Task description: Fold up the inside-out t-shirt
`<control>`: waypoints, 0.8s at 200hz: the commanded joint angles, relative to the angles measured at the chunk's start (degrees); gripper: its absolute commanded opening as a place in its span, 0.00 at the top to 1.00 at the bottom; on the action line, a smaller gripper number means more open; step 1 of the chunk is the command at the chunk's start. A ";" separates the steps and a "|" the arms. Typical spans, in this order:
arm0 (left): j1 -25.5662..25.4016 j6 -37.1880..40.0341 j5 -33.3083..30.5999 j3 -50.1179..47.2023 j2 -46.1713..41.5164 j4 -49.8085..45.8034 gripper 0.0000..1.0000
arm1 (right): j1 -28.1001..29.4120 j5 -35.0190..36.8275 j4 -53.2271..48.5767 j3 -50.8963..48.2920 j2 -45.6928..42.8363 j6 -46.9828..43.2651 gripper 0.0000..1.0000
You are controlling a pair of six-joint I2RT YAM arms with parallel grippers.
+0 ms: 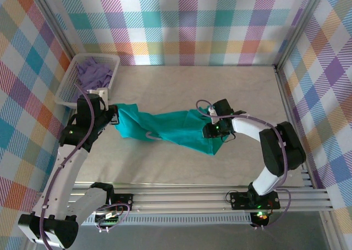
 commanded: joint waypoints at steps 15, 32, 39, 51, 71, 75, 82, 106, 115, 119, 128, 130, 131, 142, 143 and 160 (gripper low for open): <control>0.75 0.82 0.99 -0.55 -0.91 2.19 1.00 | 0.22 -0.60 1.48 3.25 2.58 1.33 0.58; 0.75 0.77 1.29 -0.69 -0.95 2.49 1.00 | 0.22 0.04 1.09 4.13 3.80 1.46 0.59; 0.76 0.76 1.37 -0.73 -0.87 2.50 1.00 | 0.22 0.28 1.00 4.46 4.20 1.44 0.60; 0.75 0.74 1.60 -0.67 -0.81 2.59 1.00 | 0.22 0.48 0.54 4.99 4.87 1.44 0.61; 0.73 0.62 1.72 -0.74 -0.91 2.59 1.00 | 0.39 1.65 0.30 4.96 5.03 1.53 0.62; 0.70 0.62 1.67 -0.71 -0.87 2.59 1.00 | 0.39 1.99 0.08 4.82 5.02 1.53 0.62; 0.75 0.64 1.77 -0.81 -0.91 2.68 1.00 | 0.45 2.34 0.25 4.45 4.89 1.71 0.64; 0.76 0.64 1.95 -1.05 -0.91 2.94 1.00 | 0.75 2.43 1.12 3.47 4.28 2.21 0.73; 0.74 0.66 2.09 -1.08 -0.82 2.94 1.00 | 0.68 2.50 1.70 3.03 3.46 2.39 0.78; 0.69 0.61 2.14 -1.07 -0.79 2.94 1.00 | 0.68 2.56 1.82 2.89 3.07 2.49 0.80; 0.76 0.65 2.18 -0.95 -0.81 2.94 1.00 | 0.73 2.61 1.88 2.84 2.13 2.50 0.85; 0.76 0.66 2.18 -0.96 -0.79 2.94 1.00 | 0.72 2.61 1.86 2.84 1.95 2.50 0.86; 0.76 0.68 2.18 -0.93 -0.78 2.94 1.00 | 0.74 2.61 1.95 2.84 1.77 2.50 0.86; 0.71 0.69 2.18 -0.99 -0.86 2.94 1.00 | 0.75 2.76 1.93 2.76 0.53 2.42 0.90; 0.74 0.61 2.18 -0.95 -0.86 2.94 1.00 | 0.75 2.77 1.94 2.75 0.36 2.41 0.91; 0.72 0.45 2.31 -0.91 -0.96 2.94 1.00 | 0.75 3.07 1.20 2.76 -2.11 2.41 0.94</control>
